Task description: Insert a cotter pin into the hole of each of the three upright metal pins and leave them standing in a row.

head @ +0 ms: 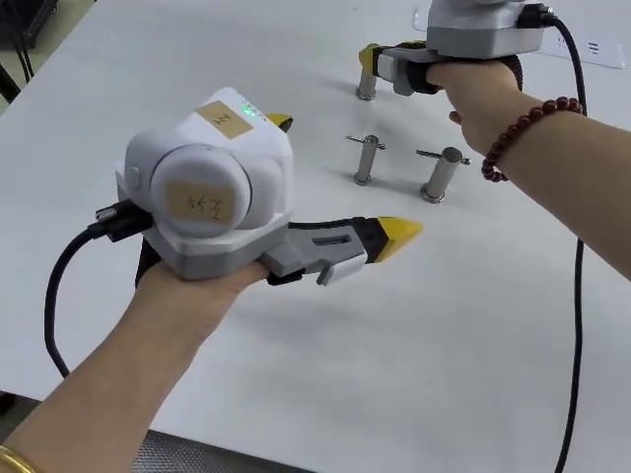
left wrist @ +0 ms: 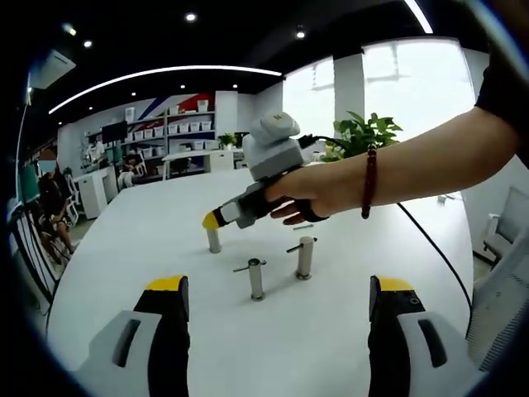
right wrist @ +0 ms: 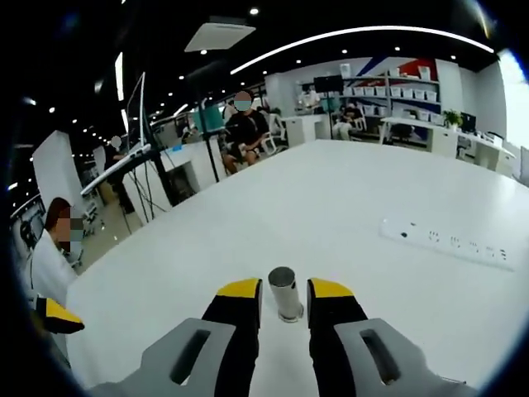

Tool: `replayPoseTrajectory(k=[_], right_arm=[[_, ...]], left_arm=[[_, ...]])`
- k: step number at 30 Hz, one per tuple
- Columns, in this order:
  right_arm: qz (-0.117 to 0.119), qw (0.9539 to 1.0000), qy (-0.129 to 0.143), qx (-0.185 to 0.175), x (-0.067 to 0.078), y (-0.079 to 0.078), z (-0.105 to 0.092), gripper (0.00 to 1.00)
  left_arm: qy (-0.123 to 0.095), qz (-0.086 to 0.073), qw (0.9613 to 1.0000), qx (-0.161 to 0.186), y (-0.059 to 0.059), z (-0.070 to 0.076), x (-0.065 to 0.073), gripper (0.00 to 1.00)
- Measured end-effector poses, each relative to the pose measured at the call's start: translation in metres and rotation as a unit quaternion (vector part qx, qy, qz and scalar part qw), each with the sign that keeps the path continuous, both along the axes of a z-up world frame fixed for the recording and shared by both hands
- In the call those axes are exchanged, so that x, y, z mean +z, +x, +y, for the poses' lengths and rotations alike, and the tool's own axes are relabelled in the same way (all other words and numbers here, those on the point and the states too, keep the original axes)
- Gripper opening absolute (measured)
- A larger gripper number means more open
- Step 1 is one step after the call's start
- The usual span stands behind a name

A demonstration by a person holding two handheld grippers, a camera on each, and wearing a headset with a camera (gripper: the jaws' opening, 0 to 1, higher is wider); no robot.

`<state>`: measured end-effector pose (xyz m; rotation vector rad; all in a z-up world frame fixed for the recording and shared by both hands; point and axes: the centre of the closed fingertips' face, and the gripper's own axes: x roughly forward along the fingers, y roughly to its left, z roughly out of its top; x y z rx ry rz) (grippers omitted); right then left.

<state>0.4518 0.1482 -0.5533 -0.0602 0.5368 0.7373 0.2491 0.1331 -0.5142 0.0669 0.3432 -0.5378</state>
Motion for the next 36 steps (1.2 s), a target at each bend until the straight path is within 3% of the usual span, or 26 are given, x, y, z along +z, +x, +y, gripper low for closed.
replayPoseTrajectory(k=[7, 12, 17, 20, 24, 34, 36], right_arm=[[0.015, 0.9997, 0.017, -0.008, 0.0001, -0.0026, 0.0009, 0.14], [0.015, 0.9997, 0.017, -0.003, 0.0002, -0.0088, 0.0022, 0.11], [0.017, 0.9997, 0.017, -0.005, -0.0008, -0.0052, 0.0033, 0.10], [0.009, 1.0000, 0.004, 0.000, -0.0008, -0.0040, 0.0035, 0.10], [-0.015, 0.9991, -0.033, 0.024, 0.0013, -0.0089, 0.0025, 0.09], [-0.040, 0.9959, -0.069, 0.043, 0.0007, -0.0074, 0.0008, 0.07], [-0.036, 0.9962, -0.067, 0.043, 0.0009, -0.0102, -0.0007, 0.07]], left_arm=[[-0.001, -0.002, 1.0000, 0.005, 0.0007, 0.0041, 0.0025, 0.89], [-0.010, -0.004, 0.9999, 0.012, 0.0018, 0.0076, 0.0061, 0.88], [-0.009, -0.003, 0.9999, 0.013, 0.0020, 0.0085, 0.0055, 0.88], [-0.010, -0.004, 0.9999, 0.014, 0.0024, 0.0088, 0.0062, 0.87], [-0.010, -0.003, 0.9998, 0.015, 0.0026, 0.0093, 0.0059, 0.87], [-0.007, -0.003, 0.9999, 0.012, 0.0031, 0.0096, 0.0050, 0.85], [-0.007, -0.002, 0.9999, 0.012, 0.0029, 0.0096, 0.0047, 0.84]])
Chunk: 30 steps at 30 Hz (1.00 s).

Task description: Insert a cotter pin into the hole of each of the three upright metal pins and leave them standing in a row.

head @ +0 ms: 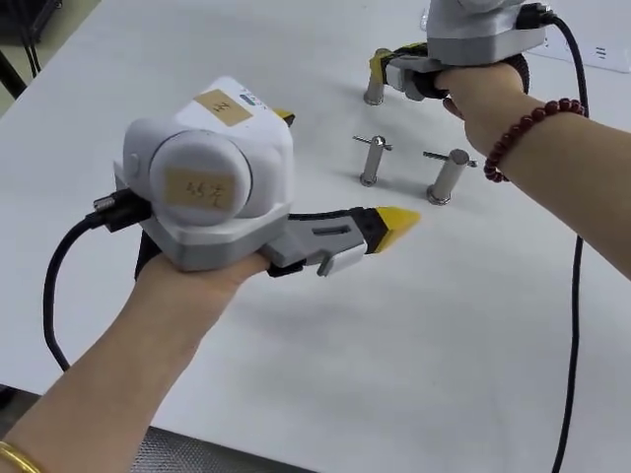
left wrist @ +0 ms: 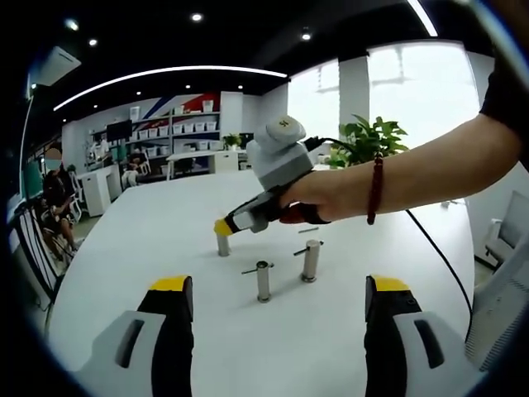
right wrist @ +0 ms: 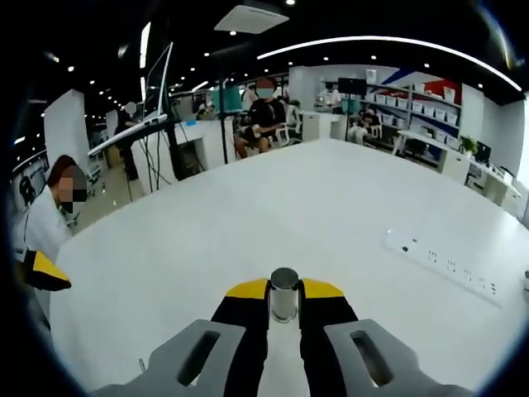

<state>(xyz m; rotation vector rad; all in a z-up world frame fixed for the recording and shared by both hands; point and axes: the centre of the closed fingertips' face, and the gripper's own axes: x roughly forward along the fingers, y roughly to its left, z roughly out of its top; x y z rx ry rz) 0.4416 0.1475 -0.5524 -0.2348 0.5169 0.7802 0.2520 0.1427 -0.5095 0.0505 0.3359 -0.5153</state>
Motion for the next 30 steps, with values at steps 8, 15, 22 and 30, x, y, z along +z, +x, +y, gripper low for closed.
replayPoseTrajectory(k=[8, 15, 22, 30], right_arm=[[0.007, 1.0000, 0.003, 0.001, 0.005, -0.010, -0.008, 0.07], [0.015, 0.9999, -0.002, -0.002, 0.006, -0.016, -0.026, 0.07], [0.022, 0.9997, -0.005, -0.012, 0.007, -0.018, -0.045, 0.06], [0.021, 0.9992, -0.010, -0.033, 0.008, -0.018, -0.075, 0.06]], left_arm=[[0.001, -0.003, 1.0000, -0.005, -0.001, -0.003, 0.002, 0.85], [0.001, -0.003, 1.0000, -0.008, -0.001, -0.005, 0.002, 0.85], [0.002, -0.003, 0.9999, -0.013, -0.002, -0.009, 0.002, 0.85], [0.004, -0.006, 0.9998, -0.018, -0.002, -0.011, 0.002, 0.85]])
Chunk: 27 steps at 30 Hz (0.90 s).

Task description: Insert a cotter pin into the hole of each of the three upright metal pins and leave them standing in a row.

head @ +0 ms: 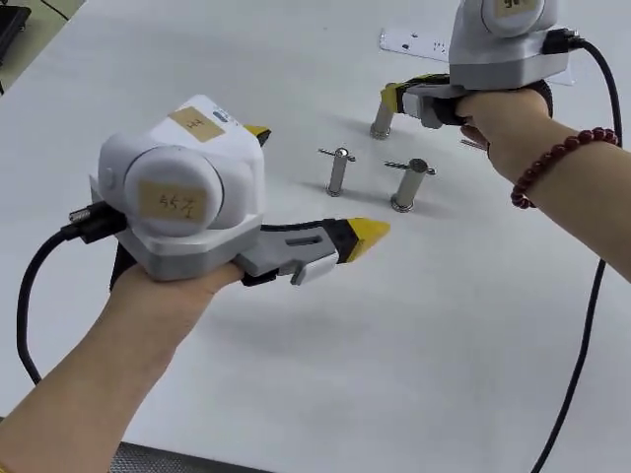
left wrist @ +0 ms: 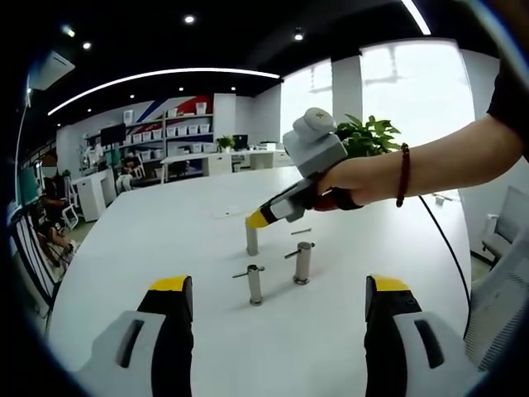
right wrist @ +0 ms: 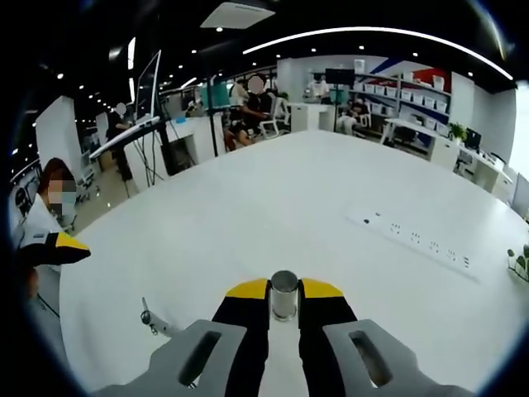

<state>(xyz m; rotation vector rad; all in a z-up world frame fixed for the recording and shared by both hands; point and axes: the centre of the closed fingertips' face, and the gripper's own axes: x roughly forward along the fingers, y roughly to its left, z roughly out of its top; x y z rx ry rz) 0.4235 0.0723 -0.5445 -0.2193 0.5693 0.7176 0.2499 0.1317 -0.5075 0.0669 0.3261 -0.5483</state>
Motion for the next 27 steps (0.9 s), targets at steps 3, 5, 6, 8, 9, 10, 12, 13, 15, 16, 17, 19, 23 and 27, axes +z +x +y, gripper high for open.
replayPoseTrajectory(k=[3, 5, 6, 8, 9, 10, 12, 13, 15, 16, 17, 19, 23, 27], right_arm=[[0.006, 0.9999, -0.001, -0.012, -0.002, -0.003, -0.013, 0.06], [0.009, 0.9998, -0.001, -0.019, -0.002, -0.008, -0.022, 0.06], [0.010, 0.9997, -0.003, -0.023, -0.003, -0.010, -0.028, 0.06], [0.013, 0.9994, -0.003, -0.031, -0.003, -0.012, -0.038, 0.06], [0.014, 0.9994, -0.003, -0.032, -0.003, -0.012, -0.040, 0.06], [0.014, 0.9992, -0.004, -0.036, -0.003, -0.014, -0.047, 0.06], [0.016, 0.9989, -0.006, -0.044, -0.003, -0.016, -0.057, 0.06], [0.017, 0.9987, -0.007, -0.048, -0.003, -0.019, -0.063, 0.06], [0.019, 0.9984, -0.007, -0.054, -0.002, -0.025, -0.072, 0.06], [0.020, 0.9983, -0.008, -0.055, -0.002, -0.027, -0.075, 0.06], [0.021, 0.9982, -0.008, -0.056, -0.002, -0.031, -0.078, 0.06], [0.024, 0.9978, -0.011, -0.061, -0.003, -0.031, -0.087, 0.06], [0.037, 0.9964, -0.002, -0.076, -0.002, -0.050, -0.095, 0.06], [0.040, 0.9961, -0.005, -0.079, -0.003, -0.067, -0.108, 0.06]], left_arm=[[0.000, -0.001, 1.0000, -0.001, 0.000, 0.000, 0.000, 0.85], [0.000, 0.000, 1.0000, -0.001, 0.000, 0.000, 0.000, 0.85], [0.000, -0.001, 1.0000, -0.001, 0.000, 0.000, 0.000, 0.85], [0.001, -0.001, 1.0000, -0.002, 0.000, 0.000, 0.000, 0.85], [0.001, -0.001, 1.0000, -0.002, 0.000, 0.000, 0.000, 0.85], [0.001, -0.001, 1.0000, -0.002, -0.001, -0.001, 0.000, 0.85], [0.001, -0.002, 1.0000, -0.003, -0.001, -0.002, 0.001, 0.85], [0.001, -0.002, 1.0000, -0.004, -0.001, -0.002, 0.001, 0.85], [0.003, -0.003, 1.0000, -0.005, -0.002, -0.003, 0.001, 0.85], [0.003, -0.002, 1.0000, -0.006, -0.002, -0.003, 0.001, 0.85], [0.003, -0.002, 1.0000, -0.006, -0.002, -0.003, 0.001, 0.85], [0.005, -0.002, 1.0000, -0.006, -0.002, -0.003, 0.001, 0.85], [0.004, -0.002, 1.0000, -0.007, -0.002, -0.003, 0.002, 0.85], [0.005, -0.001, 1.0000, -0.007, -0.002, -0.003, 0.002, 0.85]])
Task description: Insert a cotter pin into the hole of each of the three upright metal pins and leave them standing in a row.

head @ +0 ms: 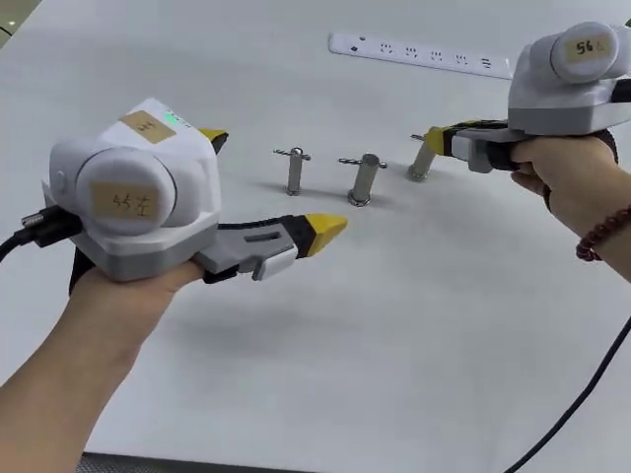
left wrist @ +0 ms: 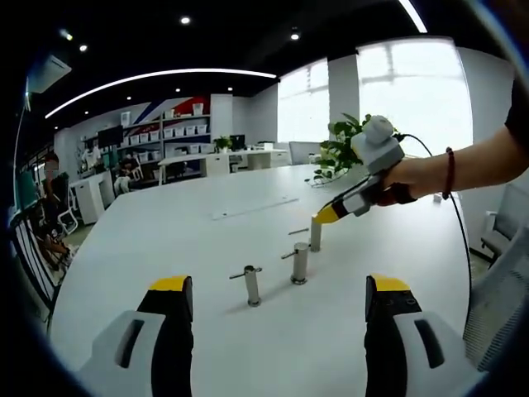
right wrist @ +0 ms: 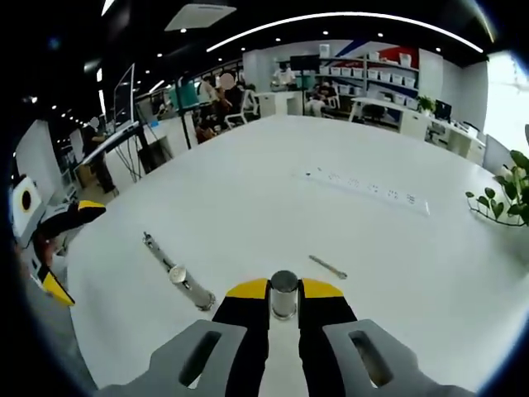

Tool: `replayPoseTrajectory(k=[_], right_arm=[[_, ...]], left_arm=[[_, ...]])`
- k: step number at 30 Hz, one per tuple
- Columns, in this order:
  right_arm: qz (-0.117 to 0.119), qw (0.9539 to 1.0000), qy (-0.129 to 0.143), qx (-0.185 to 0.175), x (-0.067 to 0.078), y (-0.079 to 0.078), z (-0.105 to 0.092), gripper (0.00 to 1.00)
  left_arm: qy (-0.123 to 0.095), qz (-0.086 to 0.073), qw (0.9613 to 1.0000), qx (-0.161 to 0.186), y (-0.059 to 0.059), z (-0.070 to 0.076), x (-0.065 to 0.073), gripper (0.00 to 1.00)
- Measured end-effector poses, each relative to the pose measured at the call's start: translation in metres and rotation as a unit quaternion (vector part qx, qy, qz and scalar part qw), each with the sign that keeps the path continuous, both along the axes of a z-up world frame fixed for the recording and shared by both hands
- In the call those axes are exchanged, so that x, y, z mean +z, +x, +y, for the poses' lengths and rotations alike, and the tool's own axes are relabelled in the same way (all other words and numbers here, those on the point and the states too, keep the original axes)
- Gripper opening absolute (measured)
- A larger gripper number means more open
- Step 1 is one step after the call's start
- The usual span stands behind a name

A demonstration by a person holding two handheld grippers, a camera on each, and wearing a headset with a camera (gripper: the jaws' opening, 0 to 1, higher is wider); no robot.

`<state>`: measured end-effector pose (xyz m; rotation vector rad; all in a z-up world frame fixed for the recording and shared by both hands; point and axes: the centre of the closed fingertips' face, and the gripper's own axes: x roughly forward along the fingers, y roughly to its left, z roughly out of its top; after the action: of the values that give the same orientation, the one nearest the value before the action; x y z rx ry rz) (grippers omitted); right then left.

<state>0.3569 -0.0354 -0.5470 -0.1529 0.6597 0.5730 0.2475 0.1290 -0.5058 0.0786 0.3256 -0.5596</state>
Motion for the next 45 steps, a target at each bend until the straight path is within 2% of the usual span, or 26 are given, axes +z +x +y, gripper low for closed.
replayPoseTrajectory(k=[8, 12, 22, 30, 39, 45], right_arm=[[0.009, 0.9999, 0.003, -0.013, 0.000, -0.034, -0.011, 0.06], [0.013, 0.9997, 0.006, -0.018, 0.001, -0.045, -0.012, 0.06], [0.016, 0.9998, 0.005, -0.006, 0.005, -0.075, 0.004, 0.06], [0.015, 0.9999, 0.007, 0.001, 0.006, -0.085, 0.020, 0.06], [0.008, 0.9998, -0.010, -0.013, 0.004, -0.091, 0.033, 0.06], [0.006, 0.9997, -0.009, -0.024, 0.004, -0.094, 0.040, 0.06]], left_arm=[[0.000, -0.002, 1.0000, -0.003, -0.001, -0.002, 0.001, 0.85], [0.001, -0.002, 1.0000, -0.003, -0.001, -0.002, 0.002, 0.85], [0.003, -0.003, 1.0000, -0.004, -0.003, -0.001, 0.003, 0.85], [0.002, -0.004, 1.0000, -0.005, -0.004, -0.001, 0.004, 0.85], [0.001, -0.009, 0.9999, -0.005, -0.003, -0.001, 0.009, 0.84], [0.000, -0.014, 0.9999, -0.005, -0.003, -0.001, 0.012, 0.84]])
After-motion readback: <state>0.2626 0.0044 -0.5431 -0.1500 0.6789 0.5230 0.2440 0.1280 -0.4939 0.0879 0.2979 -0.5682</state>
